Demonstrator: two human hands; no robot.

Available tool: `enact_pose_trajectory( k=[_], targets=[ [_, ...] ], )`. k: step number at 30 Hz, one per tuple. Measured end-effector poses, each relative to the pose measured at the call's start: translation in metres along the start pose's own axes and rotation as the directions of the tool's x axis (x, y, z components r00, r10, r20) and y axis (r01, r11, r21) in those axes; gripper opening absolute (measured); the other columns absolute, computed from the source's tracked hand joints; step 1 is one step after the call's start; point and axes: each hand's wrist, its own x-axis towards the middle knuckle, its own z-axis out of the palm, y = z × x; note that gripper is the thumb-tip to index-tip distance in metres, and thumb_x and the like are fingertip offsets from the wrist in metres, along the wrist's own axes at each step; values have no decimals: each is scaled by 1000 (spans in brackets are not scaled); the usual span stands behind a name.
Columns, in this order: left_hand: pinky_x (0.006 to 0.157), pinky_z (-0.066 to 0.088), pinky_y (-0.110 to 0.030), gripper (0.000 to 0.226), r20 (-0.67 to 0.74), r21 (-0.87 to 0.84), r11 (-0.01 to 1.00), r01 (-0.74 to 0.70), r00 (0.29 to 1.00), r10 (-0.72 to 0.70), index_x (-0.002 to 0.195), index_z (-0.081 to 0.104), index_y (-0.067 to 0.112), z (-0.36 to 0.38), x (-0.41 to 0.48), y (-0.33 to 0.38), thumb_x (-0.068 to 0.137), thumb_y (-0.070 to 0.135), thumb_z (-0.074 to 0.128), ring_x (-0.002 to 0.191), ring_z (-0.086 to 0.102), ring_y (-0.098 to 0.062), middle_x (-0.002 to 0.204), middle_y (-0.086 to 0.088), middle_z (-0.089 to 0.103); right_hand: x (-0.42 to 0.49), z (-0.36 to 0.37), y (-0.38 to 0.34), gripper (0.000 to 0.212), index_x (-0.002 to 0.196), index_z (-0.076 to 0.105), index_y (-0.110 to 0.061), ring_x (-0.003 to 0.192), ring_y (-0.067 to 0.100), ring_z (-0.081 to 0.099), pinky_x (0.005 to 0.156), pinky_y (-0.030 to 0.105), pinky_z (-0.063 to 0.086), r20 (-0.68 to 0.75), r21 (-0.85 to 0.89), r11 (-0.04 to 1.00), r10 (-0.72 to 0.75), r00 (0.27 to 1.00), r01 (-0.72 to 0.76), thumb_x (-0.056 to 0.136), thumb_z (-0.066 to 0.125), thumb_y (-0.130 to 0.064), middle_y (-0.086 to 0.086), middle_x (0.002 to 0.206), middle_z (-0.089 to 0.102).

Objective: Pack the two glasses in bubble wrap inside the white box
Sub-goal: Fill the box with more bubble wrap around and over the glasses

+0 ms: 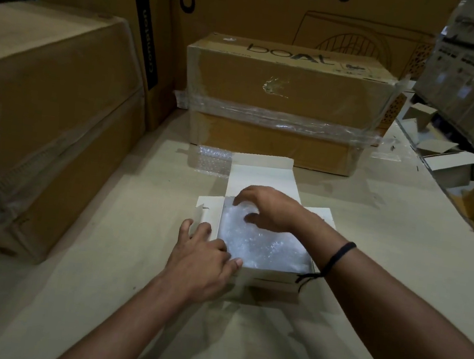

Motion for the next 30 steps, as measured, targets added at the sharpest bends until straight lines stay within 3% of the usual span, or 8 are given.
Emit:
enact_pose_trajectory(
  k=[2, 5, 7, 10, 14, 23, 27, 30],
  targets=[
    [110, 1, -48, 53, -15, -28, 1000, -3, 1000, 3, 111, 70, 32, -3, 0, -2, 98, 52, 23, 127, 35, -14, 122, 19, 61, -17, 2, 9, 37, 126, 59, -25, 115, 18, 55, 91, 31, 46, -84, 47, 999, 29, 996, -26, 90, 66, -32, -3, 131, 58],
    [105, 13, -45, 32, -294, -63, 997, -37, 956, 17, 94, 73, 31, -6, 8, -12, 88, 43, 43, 119, 48, -14, 115, 17, 65, -49, 6, 23, 36, 123, 56, -27, 113, 14, 53, 92, 30, 45, -136, 135, 990, 47, 990, -28, 91, 61, -43, -6, 130, 55],
    [105, 15, -46, 23, -374, -49, 997, -54, 927, 32, 97, 69, 34, -10, 22, -20, 82, 44, 55, 126, 44, -18, 129, 11, 59, -63, 8, 30, 34, 120, 56, -28, 116, 15, 49, 96, 34, 44, -79, 108, 994, 7, 997, 2, 90, 61, -44, -4, 133, 51],
    [112, -1, -54, 38, -67, 93, 993, -79, 994, 85, 117, 54, 40, -17, 49, -27, 82, 53, 60, 144, 16, -21, 155, 5, 29, -65, 17, 32, 39, 122, 54, -31, 124, 21, 44, 101, 41, 43, 78, -37, 999, -21, 997, 24, 89, 58, -50, 1, 142, 44],
    [113, -6, -60, 44, 153, 171, 975, -140, 982, 114, 121, 50, 39, -17, 76, -24, 82, 56, 61, 146, 11, -27, 156, 1, 30, -57, 32, 32, 46, 129, 45, -32, 129, 25, 40, 102, 42, 42, 126, -181, 981, -45, 991, 67, 91, 48, -56, 4, 146, 35],
    [114, 1, -62, 45, 180, 233, 967, -103, 982, 62, 129, 46, 29, -11, 79, -14, 88, 43, 57, 146, 8, -33, 158, -5, 26, -53, 37, 30, 53, 136, 41, -21, 134, 26, 35, 107, 39, 37, 142, -280, 956, -53, 988, 91, 96, 39, -56, 10, 148, 33],
    [114, -1, -62, 46, 188, 183, 977, -111, 979, 76, 130, 45, 29, -14, 74, -15, 88, 41, 58, 148, 5, -33, 160, -5, 22, -56, 20, 25, 50, 135, 46, -28, 136, 21, 35, 111, 38, 33, 224, -77, 997, 19, 974, -1, 94, 45, -57, 1, 152, 33],
    [114, -5, -61, 38, 232, 72, 991, -114, 968, 95, 121, 48, 31, -18, 74, -20, 85, 38, 58, 148, -1, -30, 161, -3, 19, -64, -5, 30, 53, 130, 52, -27, 126, 18, 45, 106, 35, 35, 105, 79, 994, 64, 992, -73, 89, 53, -61, 0, 138, 51]
  ],
)
